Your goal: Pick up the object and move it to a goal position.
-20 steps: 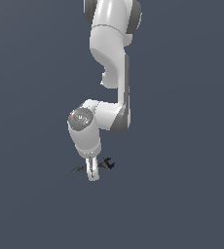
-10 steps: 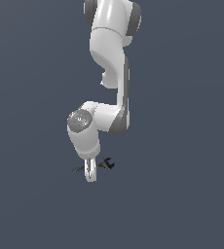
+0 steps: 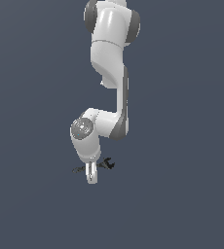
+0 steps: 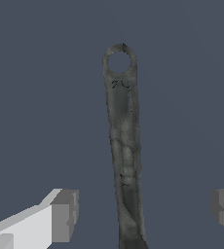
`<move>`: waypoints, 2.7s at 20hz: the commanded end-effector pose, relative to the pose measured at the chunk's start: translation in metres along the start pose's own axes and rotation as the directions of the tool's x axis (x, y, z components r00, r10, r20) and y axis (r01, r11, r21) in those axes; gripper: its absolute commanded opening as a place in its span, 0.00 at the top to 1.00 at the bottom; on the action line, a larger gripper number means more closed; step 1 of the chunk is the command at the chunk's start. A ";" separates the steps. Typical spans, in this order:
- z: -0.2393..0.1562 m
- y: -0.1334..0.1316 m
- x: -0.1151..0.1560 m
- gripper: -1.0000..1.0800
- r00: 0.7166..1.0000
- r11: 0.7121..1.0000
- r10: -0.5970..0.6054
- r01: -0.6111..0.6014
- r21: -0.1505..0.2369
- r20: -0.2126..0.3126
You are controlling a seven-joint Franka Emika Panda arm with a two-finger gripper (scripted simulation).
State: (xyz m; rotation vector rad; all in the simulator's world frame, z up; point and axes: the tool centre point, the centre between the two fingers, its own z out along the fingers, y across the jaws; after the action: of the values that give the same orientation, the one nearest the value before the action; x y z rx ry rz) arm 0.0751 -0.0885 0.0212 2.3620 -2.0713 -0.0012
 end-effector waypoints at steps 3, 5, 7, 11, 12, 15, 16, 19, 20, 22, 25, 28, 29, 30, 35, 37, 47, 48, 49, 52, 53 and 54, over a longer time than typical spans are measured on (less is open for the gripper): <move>0.013 0.000 0.000 0.04 1.000 1.000 0.001 -0.001 0.001 0.000; 0.014 -0.001 0.000 0.04 1.000 1.000 0.001 -0.001 0.001 0.000; 0.014 -0.001 0.000 1.00 1.000 1.000 0.001 -0.001 0.001 0.000; 0.014 -0.001 0.000 1.00 1.000 1.000 0.001 -0.001 0.001 0.000; 0.014 -0.001 0.000 1.00 1.000 1.000 0.001 -0.001 0.001 0.000; 0.014 -0.001 0.000 1.00 1.000 1.000 0.001 -0.001 0.001 0.000; 0.014 -0.001 0.000 1.00 1.000 1.000 0.001 -0.001 0.001 0.000; 0.011 0.000 0.003 1.00 1.000 1.000 0.003 -0.003 0.001 -0.001; 0.010 0.000 0.003 1.00 1.000 1.000 0.003 -0.003 0.001 -0.001; 0.007 0.002 0.003 1.00 1.000 1.000 0.003 -0.003 0.001 -0.001; -0.001 0.005 0.004 1.00 1.000 1.000 0.003 -0.003 0.001 -0.001; -0.012 0.011 0.005 1.00 1.000 1.000 0.003 -0.003 0.001 0.000; -0.017 0.014 0.005 1.00 1.000 1.000 0.003 -0.003 0.001 0.000; -0.022 0.016 0.006 1.00 1.000 1.000 0.003 -0.003 0.001 0.000; -0.055 0.033 0.009 1.00 1.000 1.000 0.003 -0.003 0.001 0.002; -0.072 0.041 0.011 1.00 1.000 1.000 0.003 -0.003 0.001 0.002; -0.163 0.085 0.021 1.00 1.000 1.000 0.003 -0.003 0.001 0.004; -0.173 0.090 0.022 1.00 1.000 1.000 0.003 -0.003 0.001 0.004; -0.182 0.094 0.023 1.00 1.000 1.000 0.003 -0.003 0.001 0.004; -0.209 0.106 0.026 1.00 1.000 1.000 0.003 -0.003 0.001 0.003; -0.217 0.110 0.027 1.00 1.000 1.000 0.003 -0.003 0.001 0.003; -0.225 0.113 0.028 1.00 1.000 1.000 0.003 -0.003 0.001 0.002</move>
State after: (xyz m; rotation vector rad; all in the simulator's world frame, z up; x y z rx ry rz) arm -0.0274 -0.1291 0.2336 2.3609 -2.0769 -0.0033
